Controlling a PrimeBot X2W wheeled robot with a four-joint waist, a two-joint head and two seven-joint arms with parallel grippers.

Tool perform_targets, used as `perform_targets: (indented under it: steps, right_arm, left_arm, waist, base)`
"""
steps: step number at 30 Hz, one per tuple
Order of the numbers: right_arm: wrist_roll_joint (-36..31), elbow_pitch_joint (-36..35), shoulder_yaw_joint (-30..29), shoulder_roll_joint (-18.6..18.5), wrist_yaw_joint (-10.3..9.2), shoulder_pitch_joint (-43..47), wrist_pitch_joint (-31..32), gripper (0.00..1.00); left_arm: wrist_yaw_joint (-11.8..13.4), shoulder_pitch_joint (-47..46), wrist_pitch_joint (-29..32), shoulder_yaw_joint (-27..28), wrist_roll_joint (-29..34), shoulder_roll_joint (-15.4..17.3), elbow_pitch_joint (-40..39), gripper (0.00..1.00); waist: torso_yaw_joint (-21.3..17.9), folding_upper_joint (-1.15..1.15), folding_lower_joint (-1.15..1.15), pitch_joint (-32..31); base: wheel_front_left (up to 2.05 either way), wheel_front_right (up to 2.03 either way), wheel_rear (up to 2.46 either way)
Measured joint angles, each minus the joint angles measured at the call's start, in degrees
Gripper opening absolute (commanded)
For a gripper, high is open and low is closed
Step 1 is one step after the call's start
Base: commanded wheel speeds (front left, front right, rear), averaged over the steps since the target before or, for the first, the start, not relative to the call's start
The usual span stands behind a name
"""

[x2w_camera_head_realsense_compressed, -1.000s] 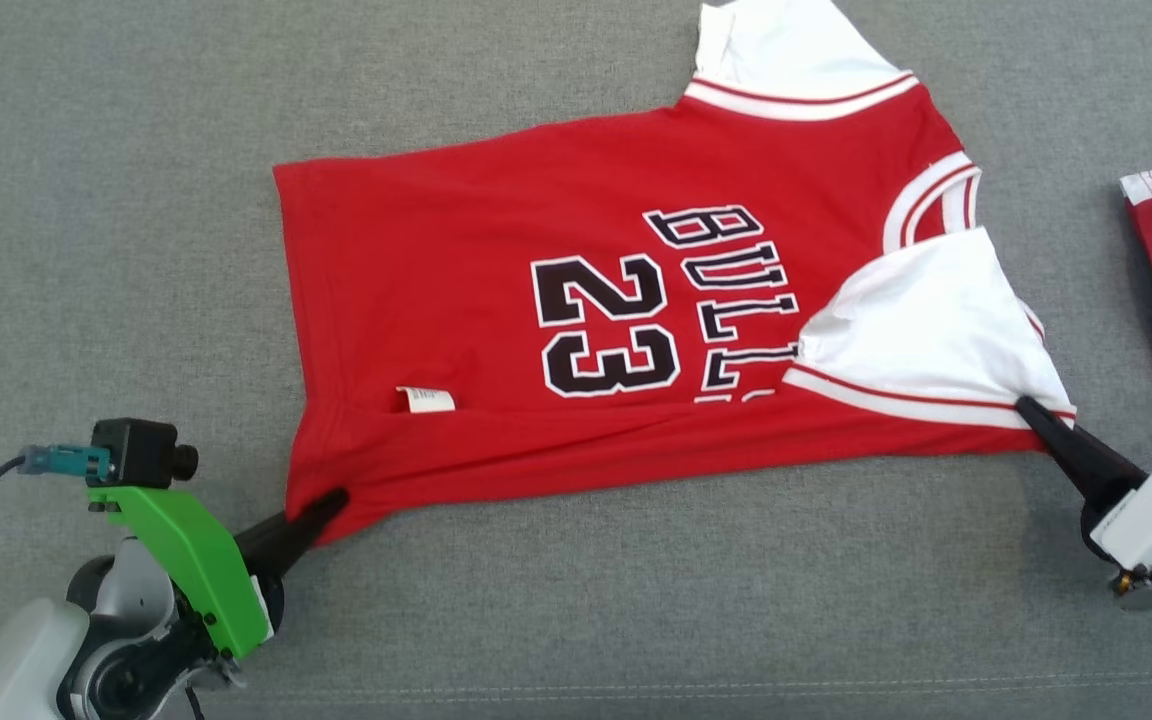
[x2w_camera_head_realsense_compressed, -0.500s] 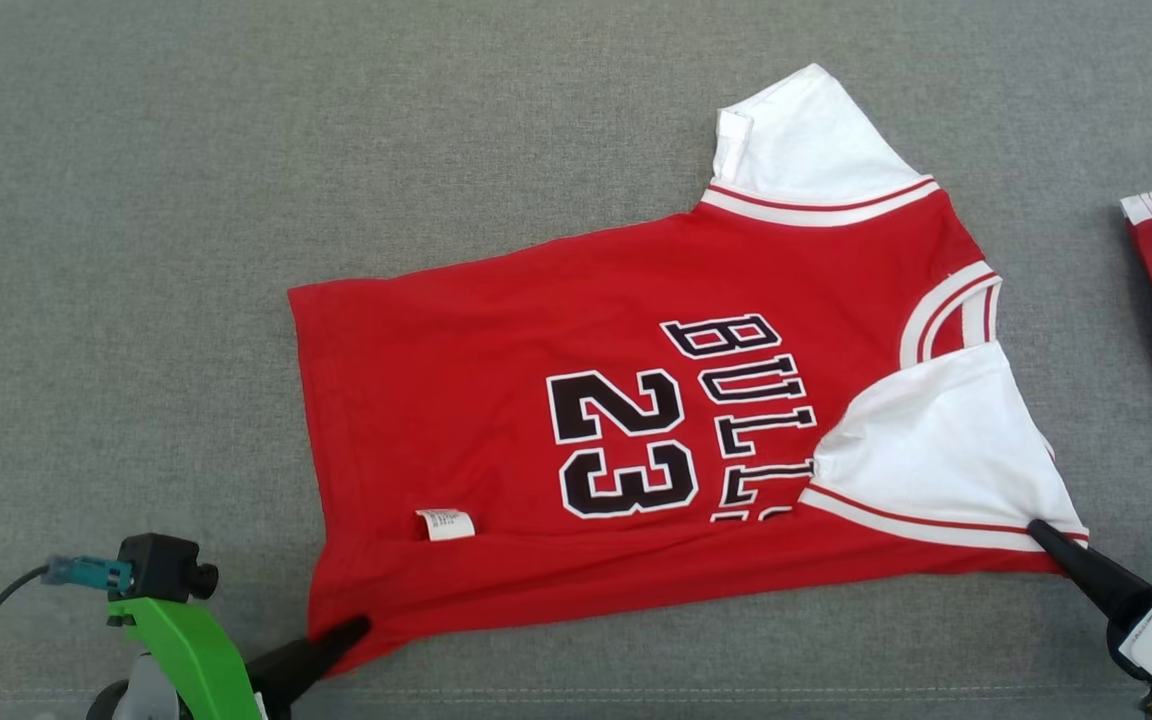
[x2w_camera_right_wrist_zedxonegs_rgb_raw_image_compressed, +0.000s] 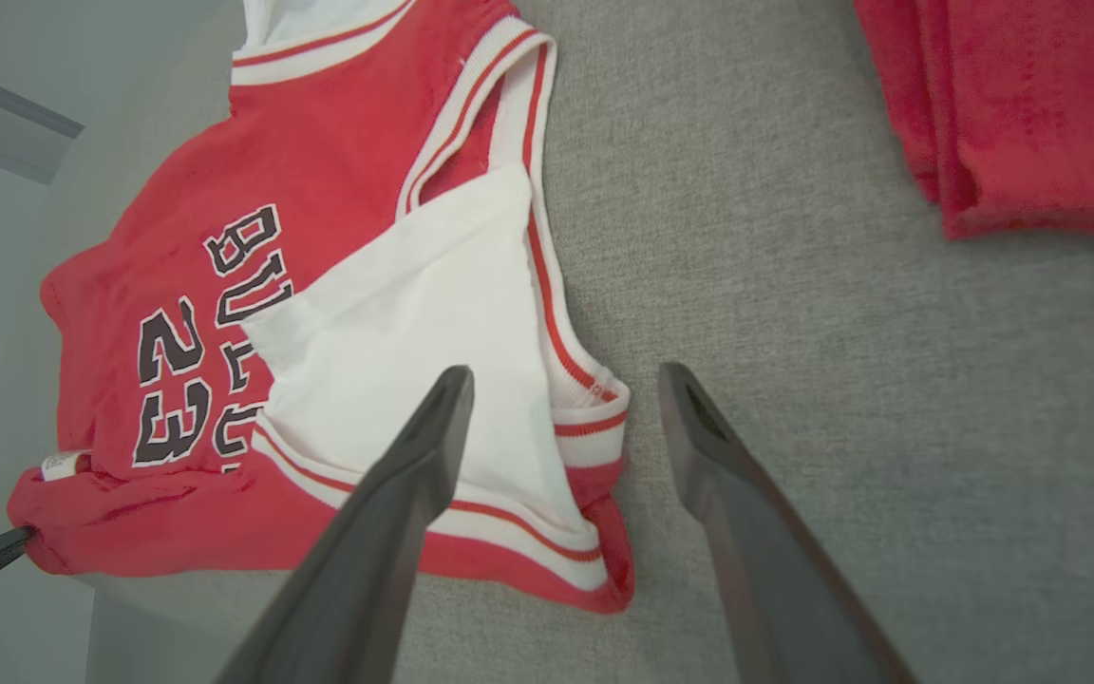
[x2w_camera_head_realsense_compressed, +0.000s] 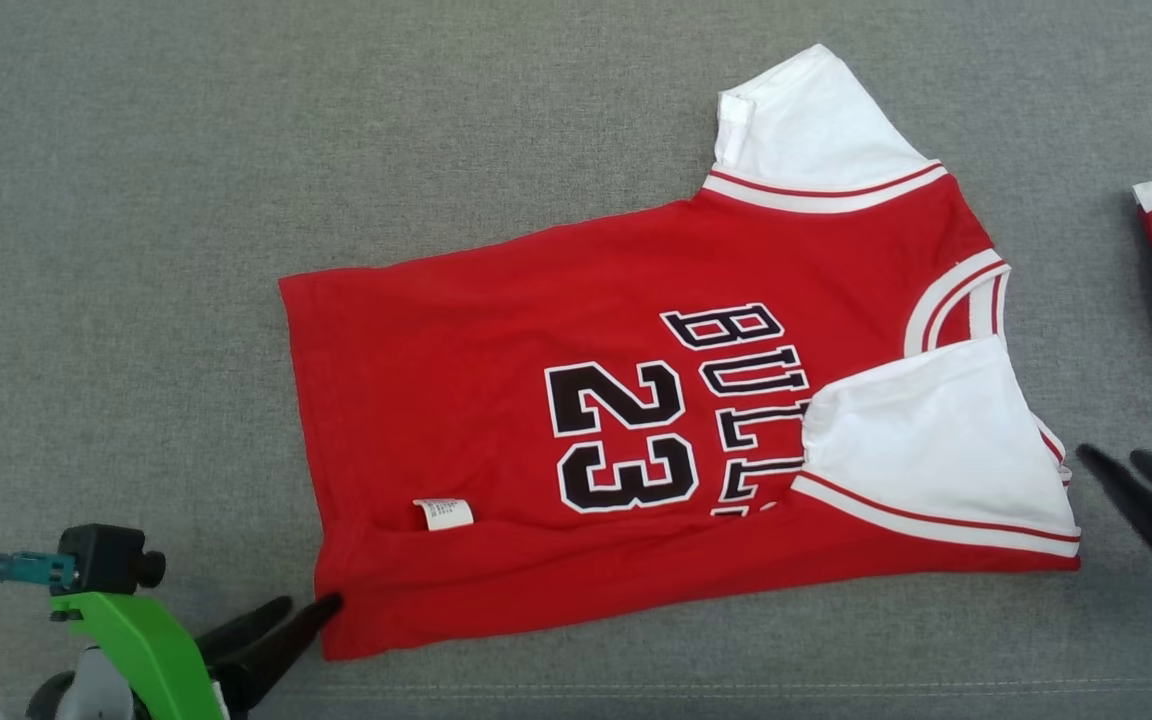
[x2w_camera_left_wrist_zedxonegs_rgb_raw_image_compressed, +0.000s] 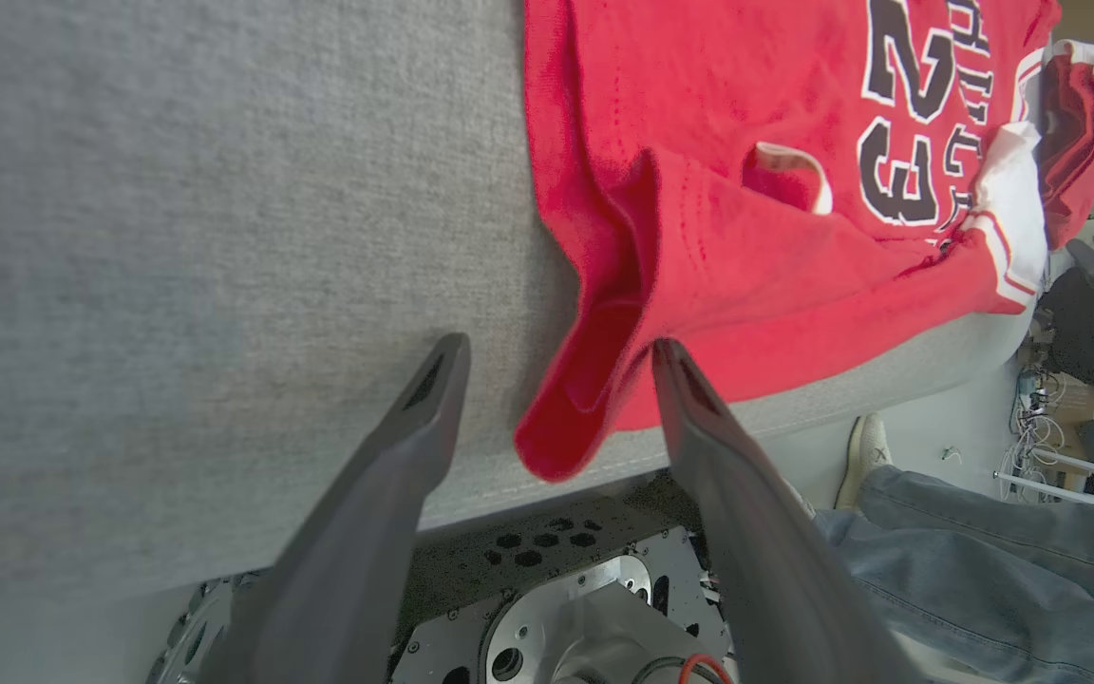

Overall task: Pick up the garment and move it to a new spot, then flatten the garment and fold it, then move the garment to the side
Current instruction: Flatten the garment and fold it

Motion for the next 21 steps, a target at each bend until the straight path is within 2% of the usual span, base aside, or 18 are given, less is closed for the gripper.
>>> perform_targets:
  steps: [2, 5, 8, 9, 14, 21]
  right_arm:
    - [-1.18, -1.74, -2.54, -2.03, -0.53, -0.51, -0.93, 1.0]
    - [-3.91, -3.45, -6.76, -4.23, -1.99, -4.95, -3.02, 1.0]
    - [-5.7, -4.92, -8.38, -4.54, -3.57, -12.92, -4.68, 1.0]
    - [-5.7, -4.92, -8.38, -4.54, -3.57, -12.92, -4.68, 1.0]
    - [-8.46, -4.69, -6.06, -5.15, -5.44, -23.54, -4.97, 1.0]
    - [-12.65, -2.87, 1.51, -3.88, -6.02, -35.17, -2.61, 1.0]
  left_arm:
    - [0.02, 0.19, -0.37, 0.9, 1.2, 2.24, -1.44, 1.0]
    - [1.24, -2.5, -3.57, 4.74, 4.99, 3.55, -2.82, 1.0]
    - [2.22, -8.25, -5.48, 6.95, 6.79, 3.11, -3.93, 1.0]
    - [2.22, -8.25, -5.48, 6.95, 6.79, 3.11, -3.93, 1.0]
    - [4.04, -17.35, -8.49, 7.45, 10.87, 0.09, -2.97, 1.0]
    - [4.56, -25.3, -6.59, 0.43, 14.67, -4.64, 1.79, 1.0]
  waist:
    - [-0.06, 0.0, 0.0, 0.41]
    - [-0.1, 0.0, 0.0, 1.33]
    - [-0.05, 0.0, 0.0, 2.62]
    - [-0.05, 0.0, 0.0, 2.62]
    - [0.25, 0.0, 0.0, 5.54]
    - [1.45, 0.0, 0.01, 10.36]
  base:
    - [0.0, 0.0, 0.0]
    - [0.0, 0.0, 0.0]
    - [0.0, 0.0, 0.0]
    - [0.0, 0.0, 0.0]
    - [0.0, 0.0, 0.0]
    - [0.0, 0.0, 0.0]
